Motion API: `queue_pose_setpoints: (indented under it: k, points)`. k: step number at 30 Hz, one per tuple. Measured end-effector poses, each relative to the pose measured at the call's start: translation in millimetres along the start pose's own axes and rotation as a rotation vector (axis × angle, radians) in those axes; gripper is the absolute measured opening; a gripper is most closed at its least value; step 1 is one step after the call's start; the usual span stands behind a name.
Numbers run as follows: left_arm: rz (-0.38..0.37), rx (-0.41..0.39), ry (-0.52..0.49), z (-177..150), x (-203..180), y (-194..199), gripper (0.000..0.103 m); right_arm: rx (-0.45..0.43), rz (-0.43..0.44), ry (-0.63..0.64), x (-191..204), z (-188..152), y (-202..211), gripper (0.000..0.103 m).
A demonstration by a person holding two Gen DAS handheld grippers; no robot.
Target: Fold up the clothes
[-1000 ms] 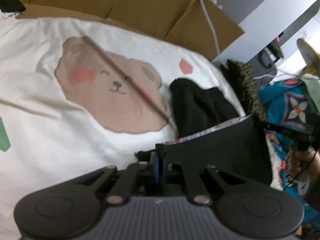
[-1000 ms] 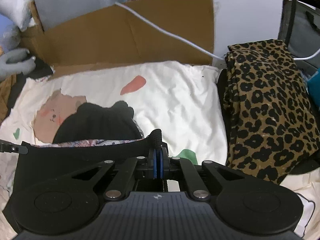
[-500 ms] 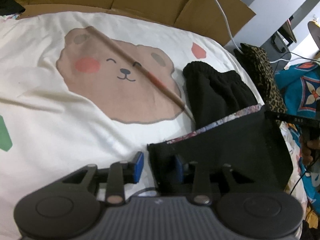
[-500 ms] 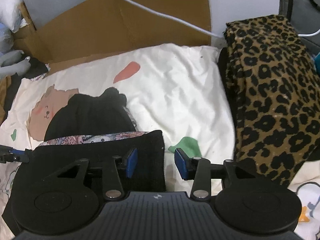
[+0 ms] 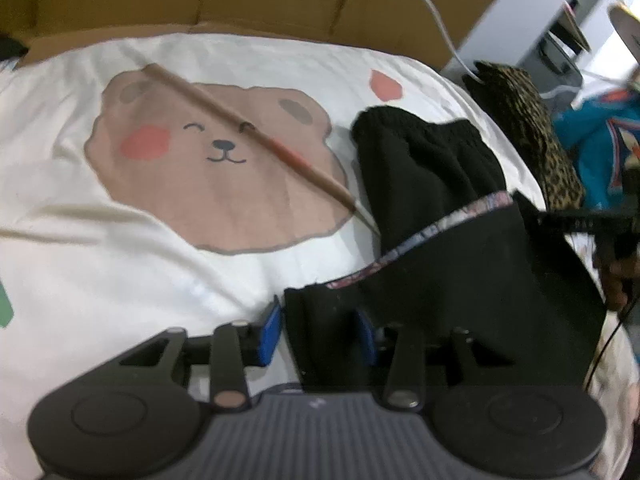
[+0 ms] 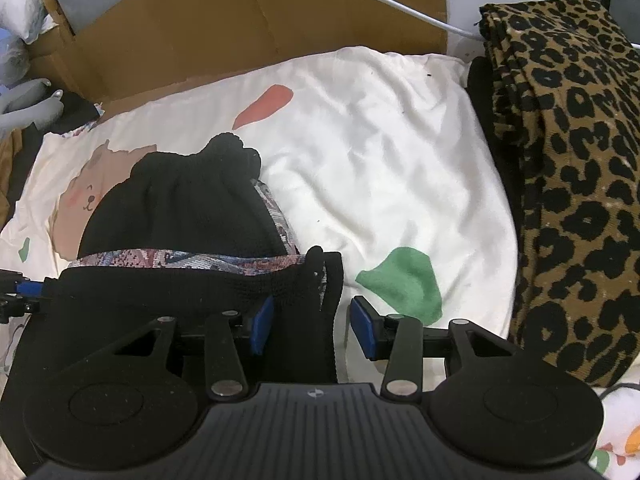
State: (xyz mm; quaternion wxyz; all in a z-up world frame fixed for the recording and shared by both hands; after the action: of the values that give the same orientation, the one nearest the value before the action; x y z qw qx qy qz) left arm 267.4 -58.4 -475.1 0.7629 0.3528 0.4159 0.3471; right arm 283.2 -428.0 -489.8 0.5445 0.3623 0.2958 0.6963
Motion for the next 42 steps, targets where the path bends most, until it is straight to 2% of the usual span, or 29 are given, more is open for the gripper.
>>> queue_pose_setpoints:
  k: [2,3,4,7,10,20,28,38,42]
  points:
    - [-0.02,0.004,0.072,2,6,0,0.021,0.004,0.015,-0.012,-2,1,-2,0.048]
    - [-0.036,0.008,0.095,1,7,0,0.018,0.003,0.03,-0.021,-2,2,-1,0.041]
    - [-0.044,0.01,0.105,1,7,0,0.015,0.0,0.048,-0.028,-2,3,0,0.03]
    - [-0.048,0.001,0.099,2,6,4,0.01,-0.019,0.044,-0.026,2,5,8,0.016]
    - [-0.054,-0.023,0.096,6,5,13,0.009,-0.056,0.027,-0.034,3,9,21,0.01]
    - [-0.067,-0.119,0.075,20,-11,50,0.008,-0.161,0.02,-0.083,1,21,71,0.009]
    - [-0.084,-0.188,0.056,50,-24,74,0.008,-0.228,0.006,-0.128,-3,33,98,0.008]
    - [-0.068,-0.205,0.031,77,-28,65,0.008,-0.253,-0.02,-0.146,-10,49,98,0.008]
    - [-0.067,-0.204,-0.018,88,-33,55,0.007,-0.25,-0.046,-0.144,-17,51,95,0.008]
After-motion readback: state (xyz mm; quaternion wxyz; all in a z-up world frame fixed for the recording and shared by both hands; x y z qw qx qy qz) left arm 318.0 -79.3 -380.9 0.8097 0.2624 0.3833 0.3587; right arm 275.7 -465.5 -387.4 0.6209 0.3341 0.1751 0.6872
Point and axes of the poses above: each gripper's, at about its wrist camera, not at the fingertips, and y roughly against the way its jaws point, x to its left, z to its top, the point moved 8 cm from there along -y, roughly the way its jaws point, and after that the axes turned 6 degrees about y, right-handed, at the moved point
